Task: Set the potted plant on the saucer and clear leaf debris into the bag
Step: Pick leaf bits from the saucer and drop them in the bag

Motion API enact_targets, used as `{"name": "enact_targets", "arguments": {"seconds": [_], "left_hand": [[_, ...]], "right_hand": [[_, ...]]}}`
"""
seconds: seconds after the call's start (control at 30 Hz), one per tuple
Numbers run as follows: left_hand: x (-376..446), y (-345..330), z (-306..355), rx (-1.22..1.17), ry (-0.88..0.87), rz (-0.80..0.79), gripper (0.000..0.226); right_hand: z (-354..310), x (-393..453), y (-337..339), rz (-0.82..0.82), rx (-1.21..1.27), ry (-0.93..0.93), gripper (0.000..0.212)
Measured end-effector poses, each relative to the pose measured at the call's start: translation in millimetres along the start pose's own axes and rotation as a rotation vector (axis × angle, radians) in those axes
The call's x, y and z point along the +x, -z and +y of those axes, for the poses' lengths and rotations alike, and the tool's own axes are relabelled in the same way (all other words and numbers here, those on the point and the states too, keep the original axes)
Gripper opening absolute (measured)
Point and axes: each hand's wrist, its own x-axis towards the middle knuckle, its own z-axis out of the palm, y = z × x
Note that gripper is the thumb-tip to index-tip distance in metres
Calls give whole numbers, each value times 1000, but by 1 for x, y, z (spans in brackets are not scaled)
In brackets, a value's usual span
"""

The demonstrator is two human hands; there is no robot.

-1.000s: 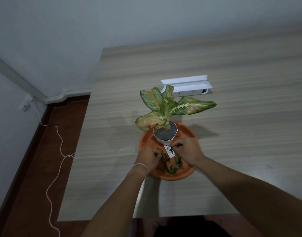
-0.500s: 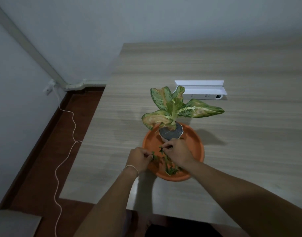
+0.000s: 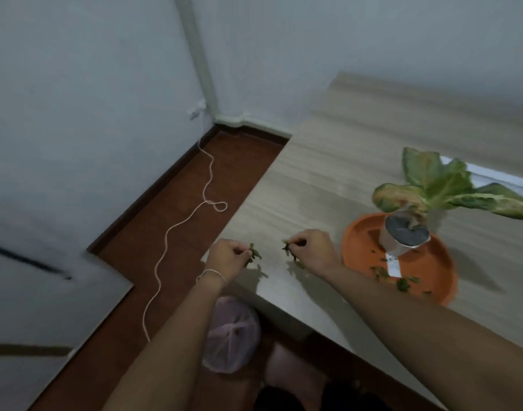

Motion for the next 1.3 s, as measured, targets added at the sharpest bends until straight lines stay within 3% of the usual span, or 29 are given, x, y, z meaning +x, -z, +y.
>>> {"name": "enact_targets", "arguments": {"seconds": [0.23, 0.4, 0.53, 0.57, 0.67, 0.8, 0.97, 1.17, 1.3], "left_hand": [[-55, 91, -140, -72, 306, 201, 11], [-82, 90, -207, -171, 491, 217, 10], [-89, 66, -238, -139, 563, 147, 14], [-88, 59, -244, -129, 572, 134, 26], [-79, 40, -258, -127, 641, 78, 11], [-62, 17, -274, -121, 638, 67, 20], [-48, 3, -284, -73, 655, 32, 23], [-46, 0, -288, -73, 674, -1, 26], [-44, 0, -288, -51, 661, -20, 19]], "right_hand": [[-110, -7, -148, -241, -32, 159, 11], [-142, -24, -236, -459, -144, 355, 12], [-127, -23, -273, -541, -215, 307, 13], [-121, -21, -279, -540, -219, 281, 14], [-104, -8, -293, -543, -227, 198, 14], [-83, 3, -302, -563, -247, 102, 14], [-71, 5, -304, -642, -276, 30, 44], [-62, 6, -299, -681, -205, -13, 39], [-67, 5, -287, -658, -118, -51, 18]]}}
